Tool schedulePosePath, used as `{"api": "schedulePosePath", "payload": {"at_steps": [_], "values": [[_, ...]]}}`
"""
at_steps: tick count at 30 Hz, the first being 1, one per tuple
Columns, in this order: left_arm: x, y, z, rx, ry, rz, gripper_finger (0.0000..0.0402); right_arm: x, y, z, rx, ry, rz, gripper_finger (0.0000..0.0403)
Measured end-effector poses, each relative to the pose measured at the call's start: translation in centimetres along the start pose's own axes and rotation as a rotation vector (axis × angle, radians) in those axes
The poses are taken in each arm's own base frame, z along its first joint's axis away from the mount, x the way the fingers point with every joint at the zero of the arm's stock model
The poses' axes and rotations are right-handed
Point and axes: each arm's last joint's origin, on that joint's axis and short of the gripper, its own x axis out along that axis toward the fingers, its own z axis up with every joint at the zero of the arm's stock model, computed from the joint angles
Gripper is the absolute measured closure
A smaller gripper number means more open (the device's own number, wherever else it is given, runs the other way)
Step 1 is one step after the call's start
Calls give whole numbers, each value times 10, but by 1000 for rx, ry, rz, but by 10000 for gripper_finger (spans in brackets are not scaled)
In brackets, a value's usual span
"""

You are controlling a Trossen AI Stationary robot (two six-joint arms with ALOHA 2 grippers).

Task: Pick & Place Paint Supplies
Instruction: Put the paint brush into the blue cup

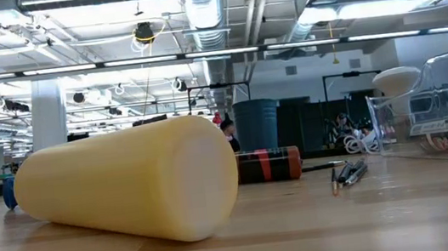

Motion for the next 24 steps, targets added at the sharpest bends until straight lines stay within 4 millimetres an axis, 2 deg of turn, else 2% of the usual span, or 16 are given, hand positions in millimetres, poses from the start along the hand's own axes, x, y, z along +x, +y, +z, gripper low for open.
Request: {"api": "schedulePosePath", "payload": {"at_steps": [2, 4, 8, 10, 15, 21, 24], "values": [[-36, -15, 22, 77, -188, -162, 401, 2, -3, 6, -4, -7, -7, 341], [-68, -26, 33, 169, -345, -312, 401, 5, -7, 12, -5, -12, -16, 341], [-105, -32, 36, 229, -495, -436, 401, 8, -14, 23, 14, -24, -29, 341], [-108, -32, 30, 231, -491, -450, 401, 10, -16, 27, 29, -33, -29, 341], [-97, -35, 17, 242, -470, -518, 401, 12, -19, 34, 50, -45, -29, 341], [-76, -39, 12, 297, -515, -735, 401, 13, -21, 36, 57, -46, -34, 341], [-71, -40, 13, 304, -540, -769, 401, 13, -21, 36, 56, -46, -34, 341]]}}
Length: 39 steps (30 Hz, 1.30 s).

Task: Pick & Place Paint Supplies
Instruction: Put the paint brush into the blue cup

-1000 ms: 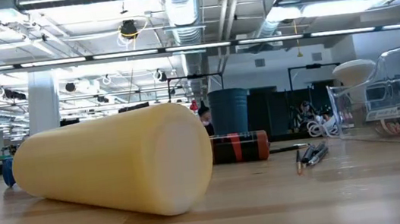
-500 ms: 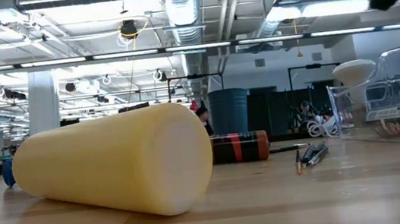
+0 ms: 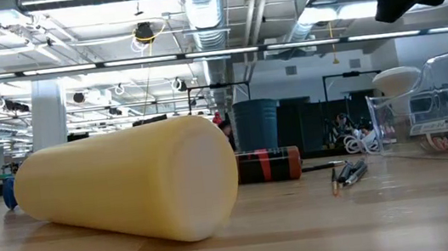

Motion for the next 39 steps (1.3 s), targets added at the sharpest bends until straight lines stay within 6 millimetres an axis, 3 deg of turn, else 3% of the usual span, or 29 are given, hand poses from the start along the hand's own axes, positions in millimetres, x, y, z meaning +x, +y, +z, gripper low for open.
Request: {"api": "schedulePosePath", "payload": {"at_steps": [39], "values": [[4, 3, -2, -2, -45, 146, 401, 1, -1, 2, -2, 4, 1, 341]]}}
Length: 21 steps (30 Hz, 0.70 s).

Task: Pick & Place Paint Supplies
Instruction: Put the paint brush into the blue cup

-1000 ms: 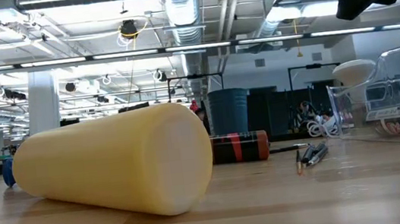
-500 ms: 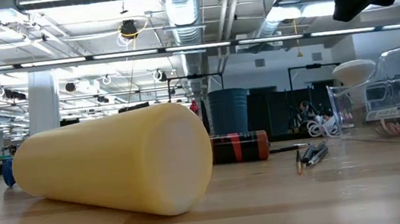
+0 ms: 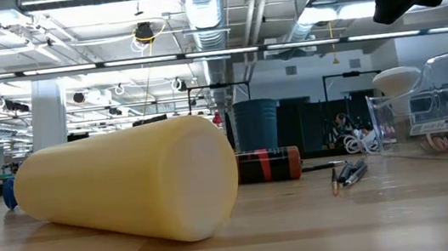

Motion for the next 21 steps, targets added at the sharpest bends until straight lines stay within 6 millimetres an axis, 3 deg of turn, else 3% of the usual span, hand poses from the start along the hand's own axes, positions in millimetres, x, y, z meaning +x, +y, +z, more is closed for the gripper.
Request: {"api": "schedulePosePath", "payload": {"at_steps": [10, 21], "values": [[0, 10, -12, -47, 85, 134, 401, 0, 0, -1, 0, 19, 13, 341], [13, 25, -41, -116, 164, 135, 401, 0, 1, -1, 8, 19, 14, 341]]}}
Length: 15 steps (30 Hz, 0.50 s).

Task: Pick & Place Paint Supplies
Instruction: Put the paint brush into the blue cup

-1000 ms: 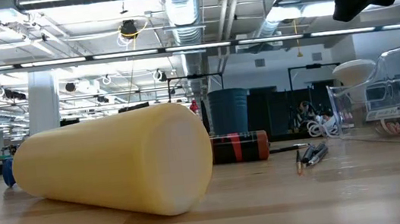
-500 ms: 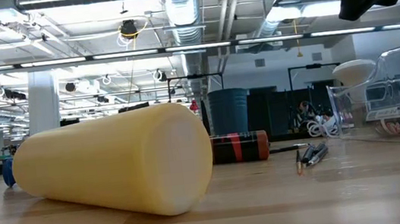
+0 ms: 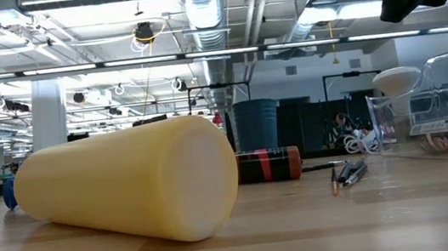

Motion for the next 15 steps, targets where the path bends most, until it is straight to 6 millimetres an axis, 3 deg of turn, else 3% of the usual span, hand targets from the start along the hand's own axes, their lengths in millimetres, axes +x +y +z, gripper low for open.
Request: {"api": "schedulePosePath", "payload": {"at_steps": [4, 10, 15], "values": [[3, -1, -3, -25, 22, -88, 401, 0, 0, 0, 1, -2, 2, 341], [7, -18, -1, 23, -4, -347, 401, 0, 1, 0, 6, -5, 7, 341], [8, -20, 0, 32, -15, -353, 401, 0, 2, 1, 10, -13, 19, 341]]}}
